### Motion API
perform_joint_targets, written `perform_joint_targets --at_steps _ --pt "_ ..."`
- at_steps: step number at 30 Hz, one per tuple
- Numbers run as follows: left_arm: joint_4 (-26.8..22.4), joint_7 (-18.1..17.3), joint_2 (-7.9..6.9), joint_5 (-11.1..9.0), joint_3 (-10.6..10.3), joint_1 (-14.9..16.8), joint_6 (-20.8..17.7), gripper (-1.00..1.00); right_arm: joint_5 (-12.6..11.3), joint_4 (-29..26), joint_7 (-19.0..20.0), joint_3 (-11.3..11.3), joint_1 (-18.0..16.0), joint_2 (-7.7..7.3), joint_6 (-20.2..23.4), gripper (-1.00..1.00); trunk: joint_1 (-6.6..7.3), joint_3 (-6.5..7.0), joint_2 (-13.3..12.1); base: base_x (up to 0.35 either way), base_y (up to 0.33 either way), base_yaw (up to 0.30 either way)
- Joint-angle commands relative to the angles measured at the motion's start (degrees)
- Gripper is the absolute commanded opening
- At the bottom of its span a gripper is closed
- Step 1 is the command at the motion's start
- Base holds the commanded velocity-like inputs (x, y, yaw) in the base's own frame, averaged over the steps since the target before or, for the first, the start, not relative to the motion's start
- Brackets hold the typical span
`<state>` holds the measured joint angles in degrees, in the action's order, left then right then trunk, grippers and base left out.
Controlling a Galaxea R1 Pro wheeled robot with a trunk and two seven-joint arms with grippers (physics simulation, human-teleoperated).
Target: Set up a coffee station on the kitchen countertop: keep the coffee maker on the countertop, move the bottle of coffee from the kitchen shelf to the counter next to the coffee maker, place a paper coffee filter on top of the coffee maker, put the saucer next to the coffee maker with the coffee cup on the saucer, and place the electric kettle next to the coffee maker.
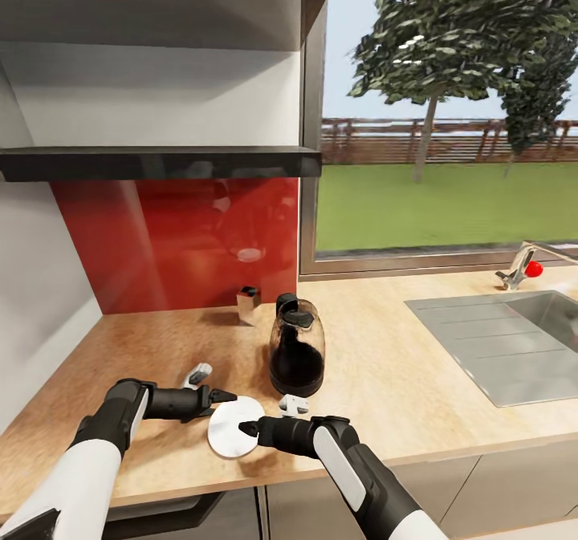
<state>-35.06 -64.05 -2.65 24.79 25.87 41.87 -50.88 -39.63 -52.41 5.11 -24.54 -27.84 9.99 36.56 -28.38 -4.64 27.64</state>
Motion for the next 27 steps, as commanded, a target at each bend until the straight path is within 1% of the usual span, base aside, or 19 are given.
perform_joint_targets --at_steps 1,7,11,12,16,27 --pt "0.00 -0.46 0.07 0.96 0.24 0.06 -0.43 1.00 0.08 0.55 -0.01 -0.04 -0.02 0.01 0.44 1.00 -0.04 -0.14 0.09 0.000 0.000 0.000" --pt "0.00 -0.46 0.24 0.90 0.24 0.06 -0.45 1.00 0.08 0.55 -0.01 -0.05 -0.02 0.01 0.44 1.00 -0.04 -0.14 0.09 0.000 0.000 0.000" --pt "0.00 -0.46 0.80 0.93 0.24 0.06 -0.45 1.00 0.08 0.55 -0.01 -0.04 -0.02 0.01 0.44 1.00 -0.04 -0.14 0.09 0.000 0.000 0.000" --pt "0.00 -0.46 1.20 0.95 0.24 0.06 -0.45 1.00 0.08 0.55 -0.04 -0.04 -0.02 0.01 0.44 1.00 -0.04 -0.14 0.09 0.000 0.000 0.000" --pt "0.00 -0.46 1.54 0.96 0.24 0.06 -0.45 1.00 0.08 0.55 -0.07 0.00 -0.02 0.01 0.44 1.00 -0.04 -0.14 0.09 0.000 0.000 0.000" --pt "0.00 -0.46 1.68 0.93 0.24 0.06 -0.45 1.00 0.08 0.55 -0.09 0.02 -0.02 0.01 0.44 1.00 -0.04 -0.14 0.09 0.000 0.000 0.000"
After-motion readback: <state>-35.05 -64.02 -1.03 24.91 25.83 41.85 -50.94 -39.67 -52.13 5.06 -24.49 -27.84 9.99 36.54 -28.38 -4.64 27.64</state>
